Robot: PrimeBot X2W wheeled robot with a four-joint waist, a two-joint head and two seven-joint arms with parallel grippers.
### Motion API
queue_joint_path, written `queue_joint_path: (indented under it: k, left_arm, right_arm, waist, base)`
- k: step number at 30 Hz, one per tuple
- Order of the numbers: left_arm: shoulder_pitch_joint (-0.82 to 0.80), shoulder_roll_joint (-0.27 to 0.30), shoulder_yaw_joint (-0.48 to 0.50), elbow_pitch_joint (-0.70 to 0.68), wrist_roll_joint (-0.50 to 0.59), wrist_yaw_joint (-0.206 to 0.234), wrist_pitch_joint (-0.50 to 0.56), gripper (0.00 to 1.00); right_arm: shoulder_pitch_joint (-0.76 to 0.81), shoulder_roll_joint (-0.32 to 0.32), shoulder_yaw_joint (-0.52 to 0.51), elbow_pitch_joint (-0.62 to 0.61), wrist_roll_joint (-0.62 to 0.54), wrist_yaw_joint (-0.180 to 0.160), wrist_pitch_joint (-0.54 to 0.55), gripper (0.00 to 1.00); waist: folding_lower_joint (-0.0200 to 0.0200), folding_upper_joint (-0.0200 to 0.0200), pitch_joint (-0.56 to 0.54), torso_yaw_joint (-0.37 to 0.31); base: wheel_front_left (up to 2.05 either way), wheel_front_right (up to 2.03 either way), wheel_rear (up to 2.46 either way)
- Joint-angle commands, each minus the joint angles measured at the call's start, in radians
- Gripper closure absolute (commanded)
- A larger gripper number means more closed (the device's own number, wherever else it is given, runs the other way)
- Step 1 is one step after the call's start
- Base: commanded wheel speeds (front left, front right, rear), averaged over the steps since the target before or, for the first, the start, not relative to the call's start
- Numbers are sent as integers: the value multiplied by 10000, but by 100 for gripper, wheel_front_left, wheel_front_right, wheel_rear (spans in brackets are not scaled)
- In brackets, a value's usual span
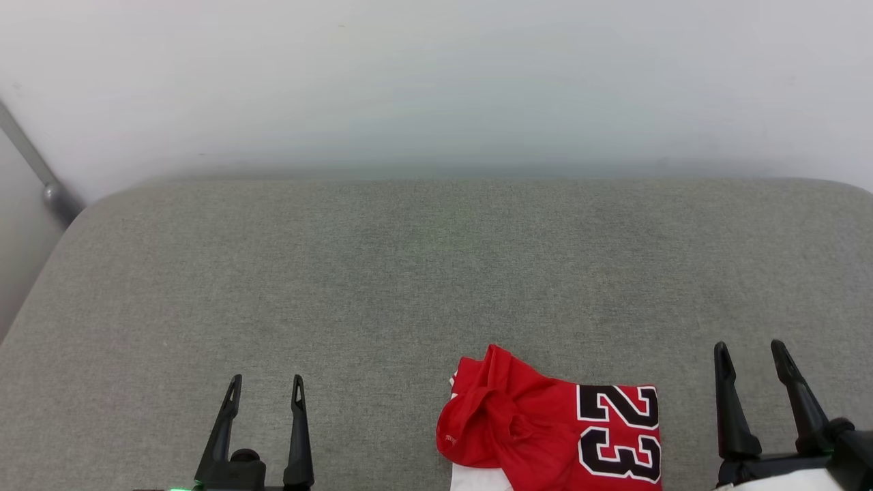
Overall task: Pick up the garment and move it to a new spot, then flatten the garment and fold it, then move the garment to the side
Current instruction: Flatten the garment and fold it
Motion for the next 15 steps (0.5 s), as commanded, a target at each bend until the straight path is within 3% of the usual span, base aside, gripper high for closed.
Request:
queue_joint_path:
  k: [1,15]
  left_arm:
    - [145,-46,28,-33,-42,-49,-23,0]
    - [168,-251,226,-13,53,-322,-23,0]
  right_arm:
    - [180,55,12,-89,19,-8,-26,0]
    - [919,131,71,-455,648,-8,-29,0]
  waist:
    - [0,0,1,6]
    - [0,0,68,184]
  base:
    - [0,0,0]
    - [0,0,0]
